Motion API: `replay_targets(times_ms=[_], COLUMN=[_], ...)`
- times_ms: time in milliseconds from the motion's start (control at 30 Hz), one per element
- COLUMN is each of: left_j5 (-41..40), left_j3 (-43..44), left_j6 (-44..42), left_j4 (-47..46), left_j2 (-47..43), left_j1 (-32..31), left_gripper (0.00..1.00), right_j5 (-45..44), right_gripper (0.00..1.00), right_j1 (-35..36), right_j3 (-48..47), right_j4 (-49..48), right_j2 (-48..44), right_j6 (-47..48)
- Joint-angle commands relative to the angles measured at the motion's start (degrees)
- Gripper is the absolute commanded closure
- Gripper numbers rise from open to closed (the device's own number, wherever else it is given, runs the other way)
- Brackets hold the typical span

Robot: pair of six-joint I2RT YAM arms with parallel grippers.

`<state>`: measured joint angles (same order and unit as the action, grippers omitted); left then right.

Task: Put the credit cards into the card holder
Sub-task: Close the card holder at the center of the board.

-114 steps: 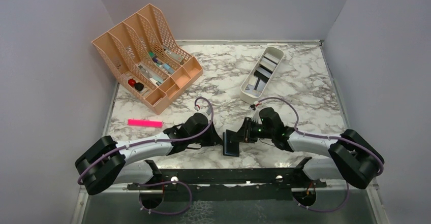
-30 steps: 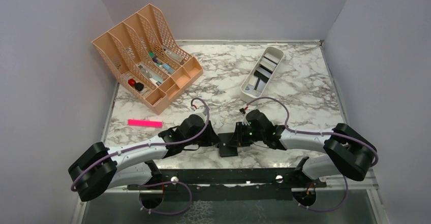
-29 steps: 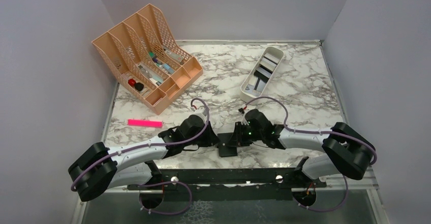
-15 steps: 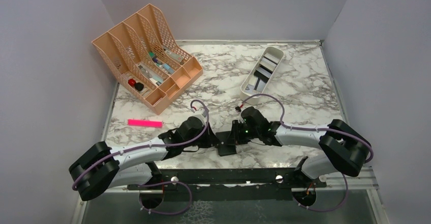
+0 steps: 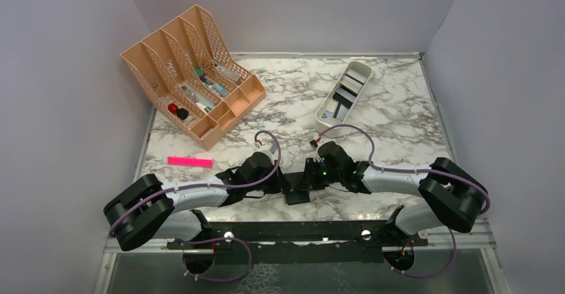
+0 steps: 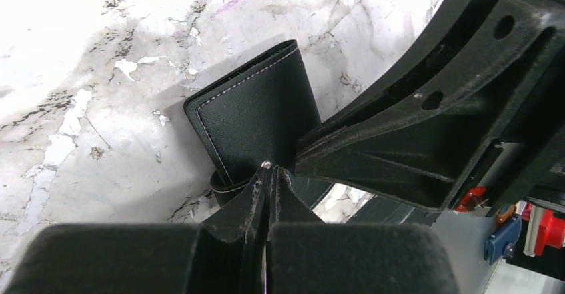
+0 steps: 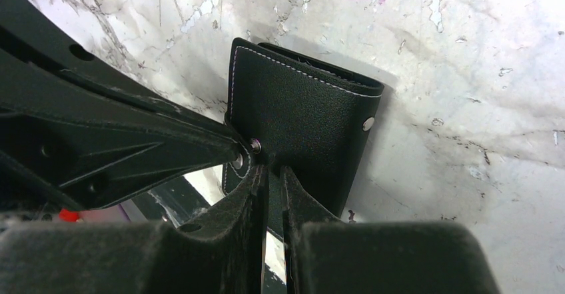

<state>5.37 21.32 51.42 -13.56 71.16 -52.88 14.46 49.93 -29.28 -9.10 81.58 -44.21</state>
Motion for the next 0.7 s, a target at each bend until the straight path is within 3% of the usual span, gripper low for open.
replay_targets(times_ms=[0, 133, 233, 400, 667], left_j5=[0.1, -0.6, -1.4, -2.4, -3.1], left_j3=[1.7, 1.9, 1.6, 1.5, 0.8], left_j6=[-0.2, -0.3, -0.5, -0.8, -0.8], left_j4=[-3.2, -2.8, -2.1, -1.4, -1.2], left_j2=[1.8, 2.2, 1.8, 1.4, 1.0], left_j1=[0.1, 0.1, 0.1, 0.1, 0.0], left_gripper=[1.0, 1.0, 1.0, 1.0, 1.0], right_j5=[-1.5, -1.0, 0.2, 2.5, 5.1], right_gripper=[0.83, 0.82, 0.76, 0.73, 0.68], right_j1=[0.4, 0.4, 0.4, 0.4, 0.4], right_j3=[1.9, 2.2, 2.9, 6.2, 7.1], right_j4=[1.9, 1.7, 1.1, -4.9, -11.8], right_j2=[-1.0, -2.2, -4.1, -7.2, -4.4], right_j6=[-0.2, -0.8, -2.6, -7.6, -12.6])
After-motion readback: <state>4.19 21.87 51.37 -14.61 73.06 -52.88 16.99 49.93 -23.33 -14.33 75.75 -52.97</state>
